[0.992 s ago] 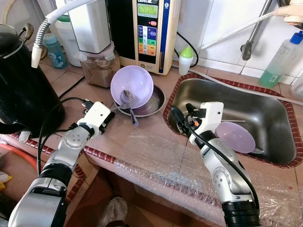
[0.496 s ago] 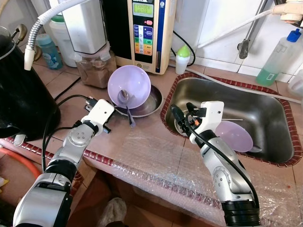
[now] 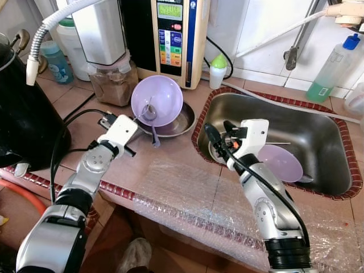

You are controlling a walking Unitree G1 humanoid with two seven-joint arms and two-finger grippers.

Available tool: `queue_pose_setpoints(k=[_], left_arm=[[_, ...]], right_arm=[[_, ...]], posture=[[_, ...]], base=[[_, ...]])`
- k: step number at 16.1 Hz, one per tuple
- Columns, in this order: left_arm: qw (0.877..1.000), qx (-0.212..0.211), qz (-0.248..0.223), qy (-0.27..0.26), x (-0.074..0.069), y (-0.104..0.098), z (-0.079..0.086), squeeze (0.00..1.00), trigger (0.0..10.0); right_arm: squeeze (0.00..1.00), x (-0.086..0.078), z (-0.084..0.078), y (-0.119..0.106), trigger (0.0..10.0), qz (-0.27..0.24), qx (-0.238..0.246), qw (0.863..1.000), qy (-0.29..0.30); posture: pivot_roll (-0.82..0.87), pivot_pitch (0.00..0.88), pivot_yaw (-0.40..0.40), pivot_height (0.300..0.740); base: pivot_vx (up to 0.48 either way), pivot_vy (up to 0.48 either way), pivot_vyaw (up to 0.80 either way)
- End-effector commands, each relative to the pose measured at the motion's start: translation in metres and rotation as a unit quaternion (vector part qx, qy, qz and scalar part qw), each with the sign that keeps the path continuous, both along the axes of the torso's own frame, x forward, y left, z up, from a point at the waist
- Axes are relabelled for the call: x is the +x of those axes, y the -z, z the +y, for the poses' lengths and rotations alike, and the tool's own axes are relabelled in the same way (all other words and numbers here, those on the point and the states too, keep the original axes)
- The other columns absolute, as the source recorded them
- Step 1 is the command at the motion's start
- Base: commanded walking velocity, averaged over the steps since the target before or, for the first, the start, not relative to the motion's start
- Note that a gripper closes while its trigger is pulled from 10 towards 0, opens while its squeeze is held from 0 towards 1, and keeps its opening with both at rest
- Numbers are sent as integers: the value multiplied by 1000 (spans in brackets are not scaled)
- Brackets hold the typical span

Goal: Kitchen organization

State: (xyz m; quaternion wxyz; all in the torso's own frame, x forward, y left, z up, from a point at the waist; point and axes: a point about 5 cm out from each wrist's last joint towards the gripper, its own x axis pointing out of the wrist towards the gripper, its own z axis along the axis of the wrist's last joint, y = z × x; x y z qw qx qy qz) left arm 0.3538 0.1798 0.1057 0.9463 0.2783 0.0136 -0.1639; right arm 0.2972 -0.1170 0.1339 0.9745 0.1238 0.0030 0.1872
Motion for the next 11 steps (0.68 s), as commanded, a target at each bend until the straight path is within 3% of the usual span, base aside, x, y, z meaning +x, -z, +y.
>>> queue_pose_setpoints(k=[1, 4, 7, 11], left_arm=[[1000, -10, 4, -8, -3, 5, 1, 0, 0], [1000, -11, -9, -9, -7, 4, 2, 0, 0], [999, -8, -48, -9, -9, -11, 4, 0, 0], [989, 53, -137, 34, -13, -41, -7, 0, 0]], right_arm=[[0, 3, 1, -2, 10000, -5, 0, 1000, -1], [0, 7, 2, -4, 10000, -8, 1, 1000, -4], [0, 6, 1, -2, 10000, -7, 8, 1000, 0], [0, 5, 5, -9, 10000, -8, 60, 998, -19]], posture=[[-24, 0, 18, 740], [-12, 0, 16, 740], [-9, 0, 26, 740], [-5, 0, 30, 740]], base=[[0, 0, 0], [0, 0, 0], [0, 0, 0], [0, 0, 0]])
